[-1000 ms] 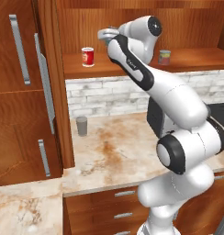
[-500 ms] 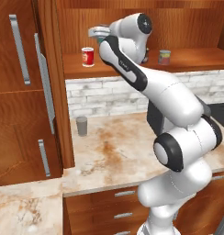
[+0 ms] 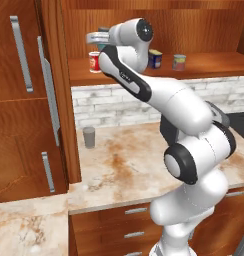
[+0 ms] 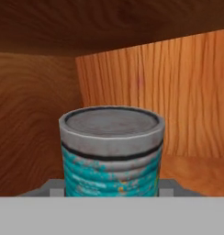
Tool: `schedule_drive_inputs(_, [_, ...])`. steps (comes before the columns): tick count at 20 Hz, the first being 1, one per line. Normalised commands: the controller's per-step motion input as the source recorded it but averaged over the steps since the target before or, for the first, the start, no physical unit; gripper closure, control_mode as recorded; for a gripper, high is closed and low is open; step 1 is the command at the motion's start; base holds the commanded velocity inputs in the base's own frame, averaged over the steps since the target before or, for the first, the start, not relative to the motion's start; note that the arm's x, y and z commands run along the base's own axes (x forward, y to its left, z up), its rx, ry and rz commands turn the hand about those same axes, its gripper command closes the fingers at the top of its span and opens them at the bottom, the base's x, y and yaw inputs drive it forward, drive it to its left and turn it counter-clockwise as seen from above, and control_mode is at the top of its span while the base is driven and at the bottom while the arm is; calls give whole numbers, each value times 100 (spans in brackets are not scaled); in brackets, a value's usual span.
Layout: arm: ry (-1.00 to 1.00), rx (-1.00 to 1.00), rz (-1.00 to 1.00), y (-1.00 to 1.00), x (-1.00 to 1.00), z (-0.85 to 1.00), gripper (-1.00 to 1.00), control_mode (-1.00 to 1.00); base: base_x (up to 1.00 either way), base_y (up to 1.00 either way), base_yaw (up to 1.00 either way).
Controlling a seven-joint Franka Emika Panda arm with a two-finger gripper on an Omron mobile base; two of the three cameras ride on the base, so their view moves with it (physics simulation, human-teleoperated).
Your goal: Stack two cans on top of the other two cans in the cabinet.
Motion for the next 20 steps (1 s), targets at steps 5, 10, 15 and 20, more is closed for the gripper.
schedule_drive_inputs(5, [-1,-4,0,14,23,-10,100,-100,0,0,0])
schedule_drive_inputs(10, [0,-6,0,11,7,-3,100,-100,0,0,0])
schedule_drive_inputs(15, [0,-6,0,7,1,-3,100,-100,0,0,0])
schedule_drive_inputs(20, [0,-3,0,4,2,-6,100,-100,0,0,0])
